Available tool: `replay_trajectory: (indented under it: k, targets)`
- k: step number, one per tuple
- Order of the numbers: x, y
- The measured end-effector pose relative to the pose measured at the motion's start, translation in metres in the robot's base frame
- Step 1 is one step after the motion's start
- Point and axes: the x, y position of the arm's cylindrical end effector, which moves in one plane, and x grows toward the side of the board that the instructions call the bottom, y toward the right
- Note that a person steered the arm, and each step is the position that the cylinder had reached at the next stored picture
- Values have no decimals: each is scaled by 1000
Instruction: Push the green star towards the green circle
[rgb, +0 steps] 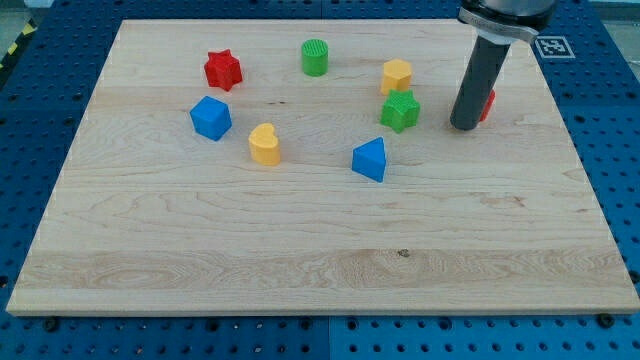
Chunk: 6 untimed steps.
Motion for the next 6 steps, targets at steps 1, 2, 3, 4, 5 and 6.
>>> replay_trajectory:
  k: [1,2,3,4,5,6]
  targets:
    - [0,-14]
    - [0,-44]
    - [0,-80]
    - [-15,-100]
    - [-37,-110]
    - [-40,-130]
